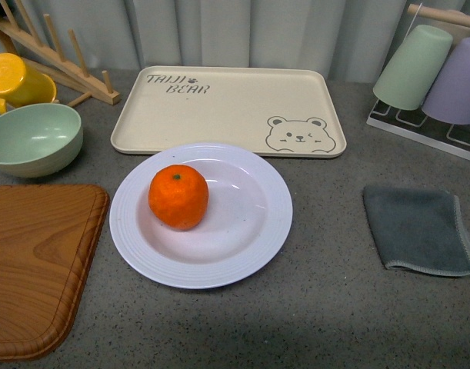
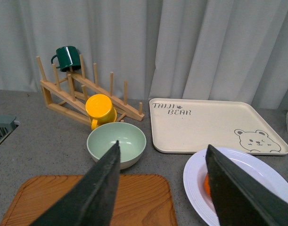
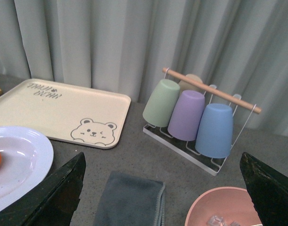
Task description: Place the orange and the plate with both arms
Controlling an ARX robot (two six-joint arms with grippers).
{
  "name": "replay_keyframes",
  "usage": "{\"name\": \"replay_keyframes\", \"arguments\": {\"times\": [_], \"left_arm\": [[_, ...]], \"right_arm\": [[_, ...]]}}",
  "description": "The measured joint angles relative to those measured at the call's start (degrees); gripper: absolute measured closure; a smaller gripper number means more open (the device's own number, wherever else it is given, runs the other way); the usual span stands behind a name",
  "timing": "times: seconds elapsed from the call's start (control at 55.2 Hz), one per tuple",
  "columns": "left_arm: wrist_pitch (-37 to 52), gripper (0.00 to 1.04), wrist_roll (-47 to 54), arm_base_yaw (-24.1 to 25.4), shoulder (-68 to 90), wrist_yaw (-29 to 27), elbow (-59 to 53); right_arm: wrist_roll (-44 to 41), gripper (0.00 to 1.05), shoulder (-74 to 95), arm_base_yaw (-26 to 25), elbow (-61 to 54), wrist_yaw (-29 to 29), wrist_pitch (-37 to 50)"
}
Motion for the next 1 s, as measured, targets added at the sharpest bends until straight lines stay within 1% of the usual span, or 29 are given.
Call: {"name": "replay_keyframes", "arguments": {"times": [0.054,0.09,0.109,0.163,0.181,0.217,0.253,0.326,0.434,0.471,0.615,0.742,0.814,0.887,0.995], "left_arm": [[0.00,0.38,0.00,0.00,0.00,0.00,0.00],[0.00,0.30,0.00,0.00,0.00,0.02,0.00],[0.00,0.28,0.00,0.00,0.00,0.02,0.00],[0.00,0.18,0.00,0.00,0.00,0.02,0.00],[0.00,0.16,0.00,0.00,0.00,0.02,0.00],[0.00,0.08,0.00,0.00,0.00,0.02,0.00],[0.00,0.05,0.02,0.00,0.00,0.02,0.00],[0.00,0.07,0.13,0.00,0.00,0.00,0.00],[0.00,0.07,0.13,0.00,0.00,0.00,0.00],[0.00,0.07,0.13,0.00,0.00,0.00,0.00],[0.00,0.07,0.15,0.00,0.00,0.00,0.00],[0.00,0.07,0.15,0.00,0.00,0.00,0.00],[0.00,0.07,0.15,0.00,0.00,0.00,0.00],[0.00,0.07,0.15,0.00,0.00,0.00,0.00],[0.00,0.07,0.15,0.00,0.00,0.00,0.00]], "right_arm": [[2.23,0.09,9.29,0.79,2.86,-1.11,3.54],[3.74,0.09,16.72,1.33,5.40,-2.43,5.84],[4.94,0.09,20.37,1.33,6.82,-3.32,6.34],[7.76,0.09,29.86,1.49,10.54,-5.62,6.99],[8.02,0.09,31.71,1.49,11.28,-6.14,6.95],[10.08,0.09,38.86,1.49,14.19,-8.46,6.58],[11.76,0.09,43.82,1.53,16.26,-9.70,6.12],[15.85,0.09,54.21,1.86,21.53,-14.97,2.05],[21.92,0.09,64.89,2.32,27.26,-20.76,-1.79],[24.70,0.09,68.59,2.60,29.64,-24.04,-3.78],[31.58,0.09,76.98,4.20,35.47,-30.27,-5.75],[36.74,0.09,81.74,6.32,39.36,-33.40,-5.22],[40.11,0.09,84.41,7.85,41.38,-34.16,-5.05],[43.91,0.09,87.25,9.31,42.73,-35.21,-3.02],[48.37,0.09,89.72,10.10,43.91,-36.13,-0.26]]}}
